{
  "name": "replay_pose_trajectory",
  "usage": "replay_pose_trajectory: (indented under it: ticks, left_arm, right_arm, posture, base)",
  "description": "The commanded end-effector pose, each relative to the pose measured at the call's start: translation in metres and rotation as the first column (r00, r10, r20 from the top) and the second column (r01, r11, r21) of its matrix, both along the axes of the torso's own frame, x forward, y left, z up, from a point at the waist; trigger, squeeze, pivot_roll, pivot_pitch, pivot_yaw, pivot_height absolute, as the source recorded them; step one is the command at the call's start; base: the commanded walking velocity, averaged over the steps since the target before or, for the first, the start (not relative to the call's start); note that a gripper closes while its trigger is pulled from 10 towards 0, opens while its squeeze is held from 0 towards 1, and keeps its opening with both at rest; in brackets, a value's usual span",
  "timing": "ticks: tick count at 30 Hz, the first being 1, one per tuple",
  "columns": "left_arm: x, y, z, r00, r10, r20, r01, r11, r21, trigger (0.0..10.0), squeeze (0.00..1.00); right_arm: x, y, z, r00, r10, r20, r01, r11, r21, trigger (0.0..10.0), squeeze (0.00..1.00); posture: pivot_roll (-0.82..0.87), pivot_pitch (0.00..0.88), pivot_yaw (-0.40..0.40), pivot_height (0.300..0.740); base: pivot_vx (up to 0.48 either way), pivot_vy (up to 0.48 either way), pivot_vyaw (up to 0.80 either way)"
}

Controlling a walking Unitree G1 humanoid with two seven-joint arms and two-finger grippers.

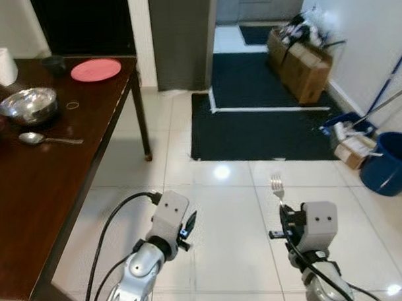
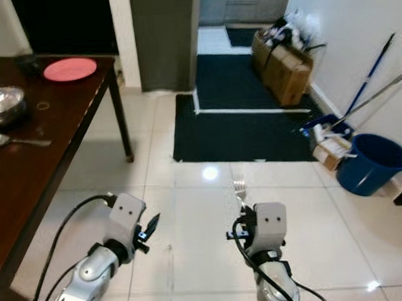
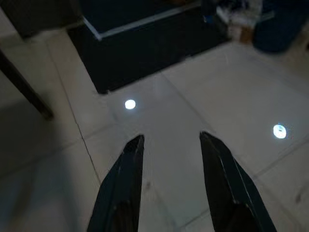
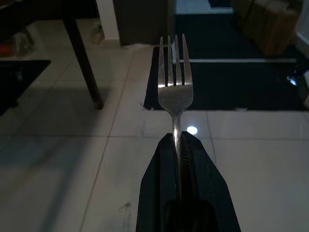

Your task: Setting the table

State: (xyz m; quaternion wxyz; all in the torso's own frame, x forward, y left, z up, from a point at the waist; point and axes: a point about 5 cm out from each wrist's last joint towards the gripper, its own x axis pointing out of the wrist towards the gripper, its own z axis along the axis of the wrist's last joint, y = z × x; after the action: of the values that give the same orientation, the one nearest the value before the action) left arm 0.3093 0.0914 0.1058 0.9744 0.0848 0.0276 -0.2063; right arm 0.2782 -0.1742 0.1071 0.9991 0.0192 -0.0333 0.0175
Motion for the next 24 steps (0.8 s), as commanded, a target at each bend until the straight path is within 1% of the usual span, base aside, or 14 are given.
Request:
replay_pose_trajectory:
  ticks: [1, 9, 16, 20, 23, 24]
  left_arm:
    - [-0.001, -0.003, -0.004, 1.0, -0.014, -0.014, 0.014, 1.0, 0.005, 10.0, 0.0]
    - [0.001, -0.004, -0.003, 1.0, -0.023, -0.006, 0.023, 1.0, 0.005, 10.0, 0.0]
    - [0.001, -0.004, -0.004, 1.0, -0.026, -0.003, 0.026, 1.0, 0.006, 10.0, 0.0]
    - [0.004, -0.004, -0.003, 1.0, -0.029, 0.007, 0.029, 1.0, 0.01, 10.0, 0.0]
    - [0.005, -0.004, -0.003, 1.0, -0.029, 0.009, 0.029, 1.0, 0.01, 10.0, 0.0]
    - [0.005, -0.004, -0.003, 1.0, -0.028, 0.012, 0.028, 1.0, 0.01, 10.0, 0.0]
  right_arm:
    - [-0.003, -0.007, -0.004, 0.999, -0.027, -0.022, 0.027, 1.0, 0.007, 10.0, 0.0]
    - [-0.003, -0.011, -0.005, 0.999, -0.048, -0.023, 0.048, 0.999, 0.014, 10.0, 0.0]
    - [-0.002, -0.008, -0.007, 0.999, -0.037, -0.026, 0.037, 0.999, 0.005, 10.0, 0.0]
    - [-0.001, -0.002, -0.009, 1.0, 0.0, -0.029, 0.0, 1.0, -0.004, 10.0, 0.0]
    - [-0.001, -0.001, -0.009, 1.0, 0.005, -0.029, -0.005, 1.0, -0.005, 10.0, 0.0]
    - [0.0, 0.002, -0.008, 0.999, 0.026, -0.029, -0.026, 1.0, -0.006, 10.0, 0.0]
  posture:
    - [-0.09, 0.12, 0.114, 0.74]
    - [-0.09, 0.107, 0.119, 0.74]
    - [-0.09, 0.088, 0.122, 0.74]
    - [-0.09, 0.079, 0.124, 0.74]
    - [-0.09, 0.077, 0.123, 0.74]
    - [-0.09, 0.073, 0.121, 0.74]
  base:
    - [0.48, 0.0, -0.73]
    - [0.48, 0.0, -0.71]
    - [0.48, 0.0, 0.0]
    - [0.48, 0.0, 0.0]
    - [0.48, 0.0, 0.0]
    - [0.48, 0.0, 0.0]
